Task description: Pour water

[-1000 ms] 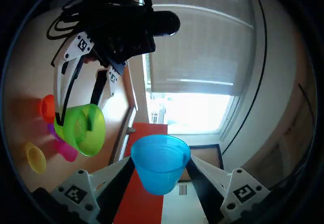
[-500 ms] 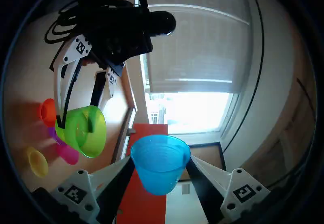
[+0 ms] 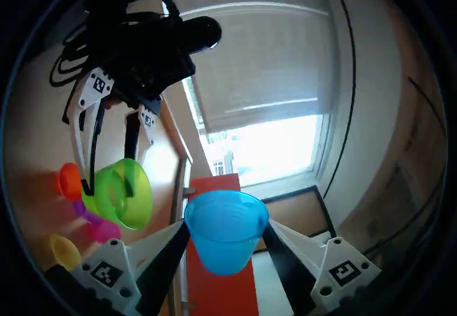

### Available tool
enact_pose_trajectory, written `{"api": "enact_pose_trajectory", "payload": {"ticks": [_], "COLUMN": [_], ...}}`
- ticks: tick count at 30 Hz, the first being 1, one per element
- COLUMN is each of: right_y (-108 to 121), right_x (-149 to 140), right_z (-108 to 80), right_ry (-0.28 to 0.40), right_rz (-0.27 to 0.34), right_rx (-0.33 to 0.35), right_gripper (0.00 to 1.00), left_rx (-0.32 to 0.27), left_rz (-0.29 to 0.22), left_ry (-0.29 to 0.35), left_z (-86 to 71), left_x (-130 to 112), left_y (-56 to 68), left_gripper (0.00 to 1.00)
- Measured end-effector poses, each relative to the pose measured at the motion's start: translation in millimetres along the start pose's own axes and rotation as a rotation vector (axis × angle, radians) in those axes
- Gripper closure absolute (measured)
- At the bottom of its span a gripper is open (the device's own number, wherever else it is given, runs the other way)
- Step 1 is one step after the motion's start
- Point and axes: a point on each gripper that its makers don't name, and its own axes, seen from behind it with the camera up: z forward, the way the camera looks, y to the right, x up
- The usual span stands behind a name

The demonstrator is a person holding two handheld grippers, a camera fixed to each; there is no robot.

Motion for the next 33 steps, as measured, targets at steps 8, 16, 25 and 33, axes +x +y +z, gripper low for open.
{"api": "enact_pose_trajectory", "payload": {"ticks": [8,16,25,33], "right_y": [-3,-9,-22,-28], "right_x": [-4,-6,-7,-14], "right_z": [-5.4,-11.8,-19.8,-24.5], "right_ry": [0.006,0.002,-0.001,-0.021], "right_rz": [0.183,0.350,0.616,0.810], "right_rx": [-0.008,-0.004,0.016,0.024], "right_gripper": [0.11,0.11,0.11,0.11], "left_rx": [0.003,0.012,0.021,0.029], "left_rz": [0.001,0.007,0.009,0.012], "left_ry": [0.000,-0.004,-0.005,-0.004], "left_z": [-1.4,-4.2,-7.6,-9.4], "left_x": [2,2,3,6], "left_y": [0.1,-3.1,-5.1,-6.7], "left_gripper": [0.21,0.21,0.21,0.21]}}
